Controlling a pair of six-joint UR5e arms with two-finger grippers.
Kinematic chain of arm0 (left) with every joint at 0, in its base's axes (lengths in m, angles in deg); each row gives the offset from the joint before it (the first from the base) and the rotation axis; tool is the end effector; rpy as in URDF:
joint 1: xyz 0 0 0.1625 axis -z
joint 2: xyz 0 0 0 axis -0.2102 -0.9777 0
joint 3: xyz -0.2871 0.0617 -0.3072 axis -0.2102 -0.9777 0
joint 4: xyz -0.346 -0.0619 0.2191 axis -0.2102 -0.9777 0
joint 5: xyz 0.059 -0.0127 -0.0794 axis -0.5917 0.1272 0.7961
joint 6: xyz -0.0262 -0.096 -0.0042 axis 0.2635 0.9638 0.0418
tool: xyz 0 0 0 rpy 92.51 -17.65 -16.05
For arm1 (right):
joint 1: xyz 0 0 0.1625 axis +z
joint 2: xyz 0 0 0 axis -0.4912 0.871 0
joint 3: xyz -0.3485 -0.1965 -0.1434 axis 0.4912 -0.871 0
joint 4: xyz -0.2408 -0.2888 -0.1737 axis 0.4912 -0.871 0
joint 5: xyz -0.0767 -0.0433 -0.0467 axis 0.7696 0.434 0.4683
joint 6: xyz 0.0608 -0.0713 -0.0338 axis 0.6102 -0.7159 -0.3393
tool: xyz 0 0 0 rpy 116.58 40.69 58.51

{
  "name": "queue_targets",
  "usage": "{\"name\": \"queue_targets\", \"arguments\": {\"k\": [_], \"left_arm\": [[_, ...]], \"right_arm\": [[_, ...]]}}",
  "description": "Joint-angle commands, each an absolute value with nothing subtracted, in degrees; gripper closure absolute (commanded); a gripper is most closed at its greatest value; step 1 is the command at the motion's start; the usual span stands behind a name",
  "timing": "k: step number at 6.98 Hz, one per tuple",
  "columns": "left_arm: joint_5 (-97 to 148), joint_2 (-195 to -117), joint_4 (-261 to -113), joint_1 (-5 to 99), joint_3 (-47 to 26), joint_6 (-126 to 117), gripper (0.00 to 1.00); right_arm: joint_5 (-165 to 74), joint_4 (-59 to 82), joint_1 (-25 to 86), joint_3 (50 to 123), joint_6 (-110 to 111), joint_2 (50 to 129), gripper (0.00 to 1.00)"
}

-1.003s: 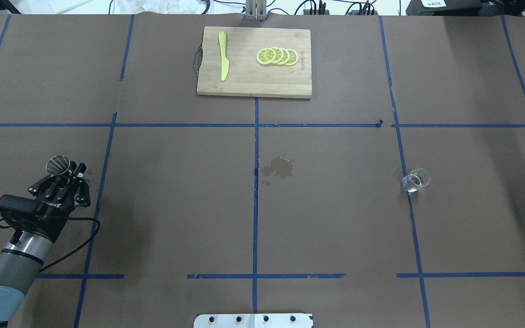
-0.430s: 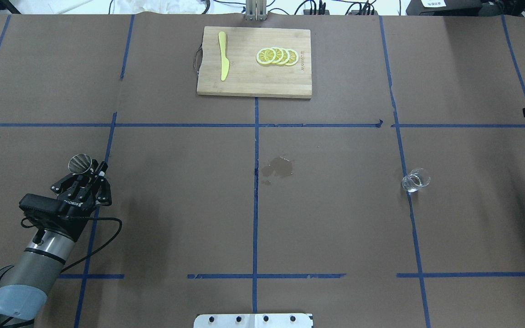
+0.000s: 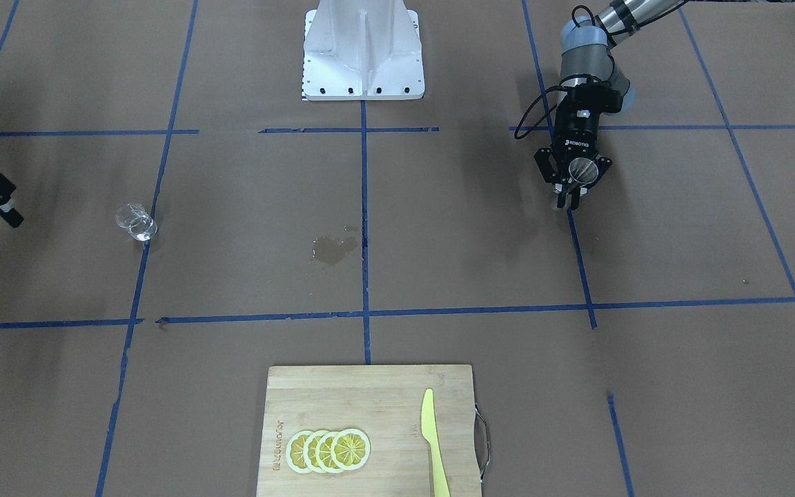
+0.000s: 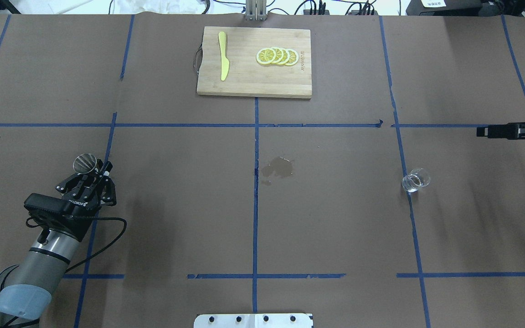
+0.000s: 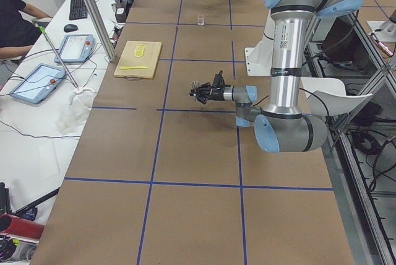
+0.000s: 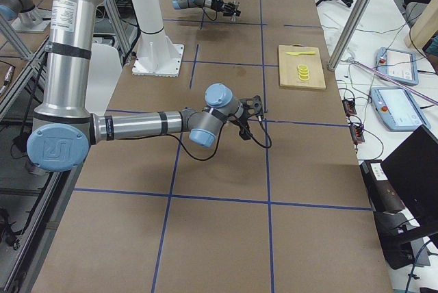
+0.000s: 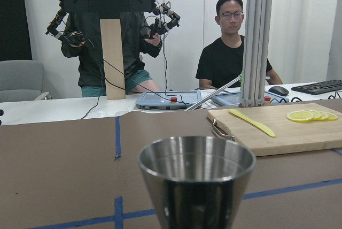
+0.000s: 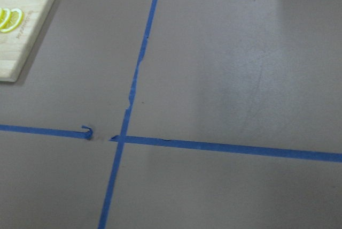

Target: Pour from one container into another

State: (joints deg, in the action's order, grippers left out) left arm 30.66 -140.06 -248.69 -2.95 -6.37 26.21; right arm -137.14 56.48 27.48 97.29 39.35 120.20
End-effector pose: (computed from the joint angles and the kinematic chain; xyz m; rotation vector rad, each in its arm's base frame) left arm 0.4270 -0.2942 0.4858 1.3466 0.7984 -0.3624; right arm -0.1640 -0.4199 0.5129 0.4841 -1.0128 0.1210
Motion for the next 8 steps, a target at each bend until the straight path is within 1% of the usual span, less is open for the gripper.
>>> {"name": "queue_targets", "arguments": {"k": [1, 2, 3, 4, 5, 6, 7, 8], "left_arm": [[30.68, -140.34, -248.66, -2.91, -5.61, 26.28, 1.00], [30.59, -140.60, -248.66, -2.91, -5.61, 26.28, 1.00], [30.59, -140.95, -248.66, -2.91, -5.61, 26.28, 1.00], [30.59, -141.56, -248.66, -2.91, -5.61, 26.28, 1.00], [30.51, -141.57, -248.66, -2.91, -5.52, 26.28, 1.00], [30.51, -141.57, -248.66, -2.82, -5.52, 26.28, 1.00], [30.50, -141.57, -248.75, -2.82, -5.52, 26.36, 1.00], [30.50, -141.57, -248.75, -2.73, -5.52, 26.36, 1.00]], "right_arm": [[-118.20, 56.73, 13.27, 106.00, 47.33, 125.27, 0.00], [-107.42, 56.38, 5.90, 108.11, 51.10, 126.59, 0.00], [-91.39, 56.37, -5.40, 108.83, 51.92, 128.51, 0.00], [-79.22, 55.85, -13.78, 109.18, 55.67, 128.53, 0.00], [-63.43, 49.49, -23.70, 109.27, 56.06, 128.10, 0.00], [-58.75, 48.30, -27.28, 109.27, 57.54, 128.01, 0.00], [-49.05, 46.46, -31.84, 107.01, 60.86, 127.31, 0.00], [-46.95, 46.18, -32.06, 103.77, 61.68, 125.04, 0.00]]}}
